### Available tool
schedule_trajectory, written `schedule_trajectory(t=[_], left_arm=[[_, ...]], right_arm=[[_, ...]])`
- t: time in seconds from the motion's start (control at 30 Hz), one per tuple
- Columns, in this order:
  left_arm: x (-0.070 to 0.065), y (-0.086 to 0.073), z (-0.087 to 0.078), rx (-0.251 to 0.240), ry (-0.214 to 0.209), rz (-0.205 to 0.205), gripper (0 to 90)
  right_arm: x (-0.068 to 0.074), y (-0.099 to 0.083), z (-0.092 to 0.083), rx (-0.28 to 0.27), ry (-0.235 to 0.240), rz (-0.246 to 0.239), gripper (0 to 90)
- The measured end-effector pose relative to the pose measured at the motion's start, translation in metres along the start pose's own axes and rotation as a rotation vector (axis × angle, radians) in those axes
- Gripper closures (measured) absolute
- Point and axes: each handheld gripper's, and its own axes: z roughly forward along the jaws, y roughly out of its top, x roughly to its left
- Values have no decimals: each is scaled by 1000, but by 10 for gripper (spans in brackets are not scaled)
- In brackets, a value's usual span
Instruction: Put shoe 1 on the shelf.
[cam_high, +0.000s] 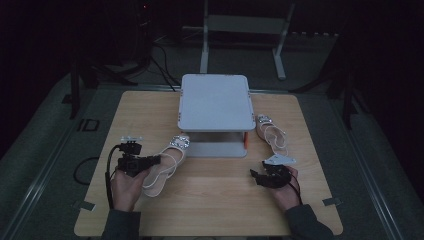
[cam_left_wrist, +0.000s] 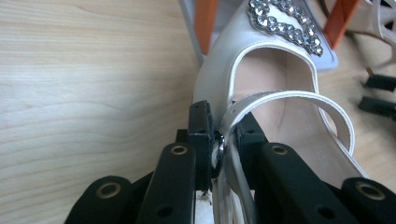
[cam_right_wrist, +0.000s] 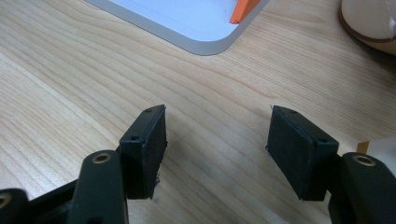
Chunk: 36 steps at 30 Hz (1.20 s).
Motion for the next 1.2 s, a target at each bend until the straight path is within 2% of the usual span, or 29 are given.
schedule_trajectory(t=[0.3,0.4,0.67,1.0,1.2], left_arm=[[11,10,-2,-25,44,-43,814],[14,13,-4,-48,58,-63,814],[19,23,-7,-75,77,-95,814],[25,48,-8,-105,89,-140,813],[27,65,-6,-133,93,-188,812]], right_arm=[[0,0,0,3,7,3,376],[0,0,0,4,7,8,376],[0,0,0,5,8,5,378],[0,0,0,5,7,6,378],[0,0,0,6,7,5,378]])
